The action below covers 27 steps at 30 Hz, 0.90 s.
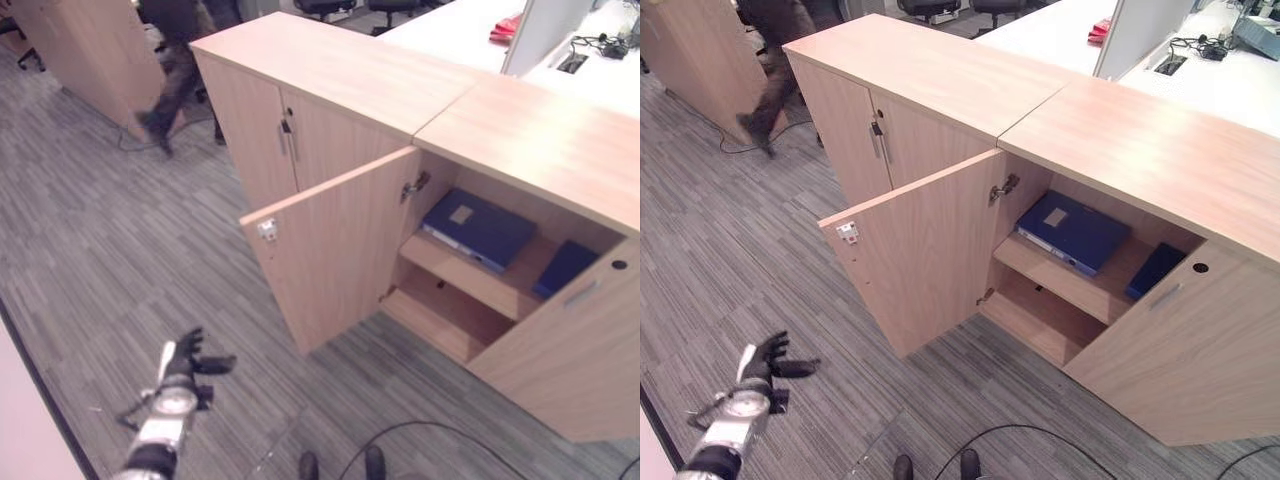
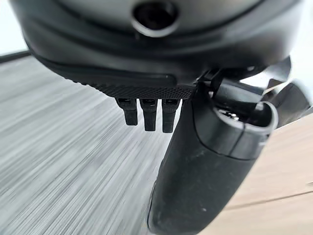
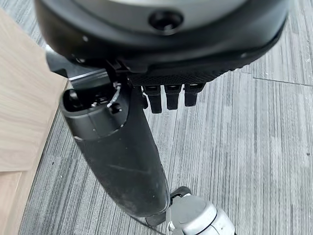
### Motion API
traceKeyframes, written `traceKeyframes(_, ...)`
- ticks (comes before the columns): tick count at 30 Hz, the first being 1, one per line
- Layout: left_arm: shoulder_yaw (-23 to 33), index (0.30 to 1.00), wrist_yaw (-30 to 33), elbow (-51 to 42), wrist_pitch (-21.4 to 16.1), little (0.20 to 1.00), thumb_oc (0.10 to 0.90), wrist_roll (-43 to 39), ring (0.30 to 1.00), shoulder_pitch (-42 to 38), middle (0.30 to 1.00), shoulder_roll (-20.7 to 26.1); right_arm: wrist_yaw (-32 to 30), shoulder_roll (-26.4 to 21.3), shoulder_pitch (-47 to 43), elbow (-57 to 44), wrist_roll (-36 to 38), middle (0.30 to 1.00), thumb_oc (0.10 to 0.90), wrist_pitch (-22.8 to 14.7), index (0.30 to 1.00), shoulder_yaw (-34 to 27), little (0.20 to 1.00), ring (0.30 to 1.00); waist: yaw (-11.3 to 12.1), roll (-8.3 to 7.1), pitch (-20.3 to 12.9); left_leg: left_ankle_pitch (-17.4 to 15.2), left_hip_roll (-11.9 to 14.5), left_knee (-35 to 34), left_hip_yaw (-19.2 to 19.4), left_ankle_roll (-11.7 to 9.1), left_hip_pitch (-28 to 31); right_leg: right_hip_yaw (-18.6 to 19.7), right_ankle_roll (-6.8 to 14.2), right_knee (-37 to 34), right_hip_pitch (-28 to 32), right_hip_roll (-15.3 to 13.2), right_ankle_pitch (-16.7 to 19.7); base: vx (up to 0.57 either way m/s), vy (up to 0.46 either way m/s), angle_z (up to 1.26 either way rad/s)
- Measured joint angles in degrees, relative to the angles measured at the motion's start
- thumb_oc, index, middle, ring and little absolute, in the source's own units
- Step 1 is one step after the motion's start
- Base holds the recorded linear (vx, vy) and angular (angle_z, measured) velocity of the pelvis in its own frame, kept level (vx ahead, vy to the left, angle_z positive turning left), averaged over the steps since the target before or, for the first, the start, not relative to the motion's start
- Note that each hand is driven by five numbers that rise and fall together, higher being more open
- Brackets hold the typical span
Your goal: Put the empty folder in the office cabinet
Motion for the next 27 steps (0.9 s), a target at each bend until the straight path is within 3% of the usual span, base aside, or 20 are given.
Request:
traceKeyframes(6,-4.5,0.900,0.6,5.0,0.1,0.900,0.800,0.8,0.900,-5.3,0.900,2.8,1.4,0.0,-0.1,-0.2,-1.4,0.900,0.800,0.0,0.900,0.1,0.900,0.900,-1.5,-0.57,-2.2,-0.9,-1.0,0.0,3.9,1.6,2.0,3.1,1.6,-0.3,0.5,-1.1,0.2,0.03,0.102,-0.28)
traceKeyframes(11,-9.3,0.900,0.5,5.0,0.5,0.900,0.800,4.5,0.900,-10.2,0.900,4.2,2.0,-0.2,0.1,1.3,-1.4,0.900,0.800,0.1,0.900,0.0,0.900,0.900,-1.5,-0.36,-2.6,-0.9,-1.1,0.0,4.2,1.6,2.0,2.9,1.7,-0.2,0.5,-1.3,0.3,0.01,0.069,-0.04)
traceKeyframes(14,-12.3,0.900,-0.5,1.2,1.0,0.900,0.800,4.6,0.900,-12.2,0.900,5.3,2.5,-0.6,-0.3,2.4,-1.4,0.900,0.800,0.2,0.900,0.0,0.900,0.900,-1.7,-0.05,-2.7,-0.9,-1.3,0.0,4.1,1.6,2.0,2.9,1.3,0.1,0.5,-1.4,0.8,0.01,0.100,0.01)
traceKeyframes(16,-17.6,0.900,-1.0,-2.2,0.7,0.900,0.800,7.3,0.900,-14.9,0.900,7.1,2.7,-1.2,-0.5,2.5,-1.4,0.900,0.800,0.2,0.900,0.0,0.900,0.900,-1.6,0.07,-2.8,-0.8,-1.5,0.0,4.1,1.7,2.1,2.8,1.5,0.1,0.7,-1.7,0.7,0.02,0.069,0.04)
traceKeyframes(22,-22.5,0.900,-2.0,-4.3,-0.2,0.900,0.800,11.8,0.900,-20.7,0.900,7.2,3.2,-1.7,-2.6,3.1,-1.7,0.900,0.800,0.4,0.900,-0.2,0.900,0.900,-2.8,0.31,-2.8,-0.9,-1.9,-0.1,4.5,1.9,3.0,2.8,2.7,0.0,1.5,-2.2,0.2,0.02,0.056,0.00)
traceKeyframes(27,-25.4,0.900,-2.5,1.4,-0.9,0.900,0.800,13.5,0.900,-23.9,0.900,5.4,3.3,-2.0,-3.0,3.5,-2.2,0.900,0.800,1.0,0.900,-0.1,0.900,0.900,-3.4,1.91,-3.7,-1.2,-2.2,-0.1,4.8,2.0,3.4,3.0,2.9,-0.1,1.6,-2.4,0.1,0.01,0.039,-0.01)
